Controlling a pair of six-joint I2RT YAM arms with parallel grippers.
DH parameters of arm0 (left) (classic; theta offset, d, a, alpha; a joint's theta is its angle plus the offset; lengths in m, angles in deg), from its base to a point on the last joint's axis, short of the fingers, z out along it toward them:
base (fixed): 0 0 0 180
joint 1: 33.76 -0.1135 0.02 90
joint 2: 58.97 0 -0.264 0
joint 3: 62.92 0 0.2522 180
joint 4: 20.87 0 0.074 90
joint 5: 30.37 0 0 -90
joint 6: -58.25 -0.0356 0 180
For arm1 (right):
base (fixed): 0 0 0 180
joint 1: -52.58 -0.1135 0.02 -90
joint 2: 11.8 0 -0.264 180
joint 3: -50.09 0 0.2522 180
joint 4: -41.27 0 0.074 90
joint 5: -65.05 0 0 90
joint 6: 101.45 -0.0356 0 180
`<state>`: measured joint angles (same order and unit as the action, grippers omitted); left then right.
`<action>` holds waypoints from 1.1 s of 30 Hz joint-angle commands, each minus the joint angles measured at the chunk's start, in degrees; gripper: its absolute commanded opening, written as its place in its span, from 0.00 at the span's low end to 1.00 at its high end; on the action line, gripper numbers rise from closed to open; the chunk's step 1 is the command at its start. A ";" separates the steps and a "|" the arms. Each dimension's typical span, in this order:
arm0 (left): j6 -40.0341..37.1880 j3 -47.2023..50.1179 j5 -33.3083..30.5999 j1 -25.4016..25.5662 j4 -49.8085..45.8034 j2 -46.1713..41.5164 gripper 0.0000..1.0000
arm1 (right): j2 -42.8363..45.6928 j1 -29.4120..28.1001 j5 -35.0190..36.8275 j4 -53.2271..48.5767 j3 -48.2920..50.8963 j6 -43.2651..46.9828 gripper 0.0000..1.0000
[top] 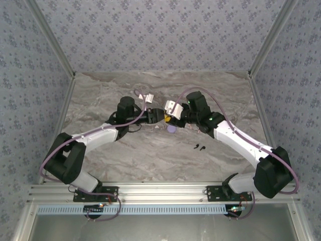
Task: Insert the wireless bluetooth earbuds into the charging case
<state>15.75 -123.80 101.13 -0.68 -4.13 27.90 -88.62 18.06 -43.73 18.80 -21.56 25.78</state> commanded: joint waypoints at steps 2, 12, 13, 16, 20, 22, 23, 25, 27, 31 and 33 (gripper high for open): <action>0.44 -2.32 2.04 0.58 3.34 0.95 0.44 | 0.11 -0.02 1.59 0.98 -0.03 -1.45 0.44; -0.53 -1.78 1.47 0.67 3.34 -0.42 0.25 | 0.62 1.41 1.84 -0.16 -0.65 -3.79 0.58; -0.97 -1.73 0.99 0.59 3.34 -0.74 0.24 | 1.24 1.75 1.49 -0.21 -0.44 -4.32 0.61; -2.99 -1.15 -0.66 0.65 3.72 -2.18 0.20 | 4.30 3.21 -1.36 -0.03 0.93 -6.27 0.73; -9.42 -0.31 -3.24 0.78 4.18 -4.47 0.14 | 10.34 6.40 -6.89 1.28 4.10 -10.88 0.86; -13.73 0.31 -4.63 1.00 4.59 -5.68 0.12 | 13.48 8.31 -10.27 2.87 6.06 -13.98 0.88; -16.56 0.76 -5.52 1.30 4.86 -6.54 0.11 | 15.07 9.40 -12.05 4.06 7.22 -15.91 0.89; -21.38 1.94 -7.54 2.00 6.22 -8.16 0.08 | 18.47 10.96 -14.32 6.39 9.29 -19.52 0.89; -26.73 3.02 -9.14 3.09 7.59 -10.06 0.05 | 21.25 12.19 -16.09 8.24 11.05 -22.30 0.87; -36.96 3.38 -10.32 5.34 6.55 -13.15 0.00 | 24.57 12.73 -17.70 8.23 11.63 -23.32 0.74; -41.84 2.85 -10.54 6.32 4.54 -14.28 0.00 | 24.90 12.53 -17.91 6.08 10.39 -21.72 0.73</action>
<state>-14.34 -120.34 92.08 4.41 -0.11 16.27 -64.66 30.56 -58.66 25.01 -10.33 5.43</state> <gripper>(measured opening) 0.206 0.732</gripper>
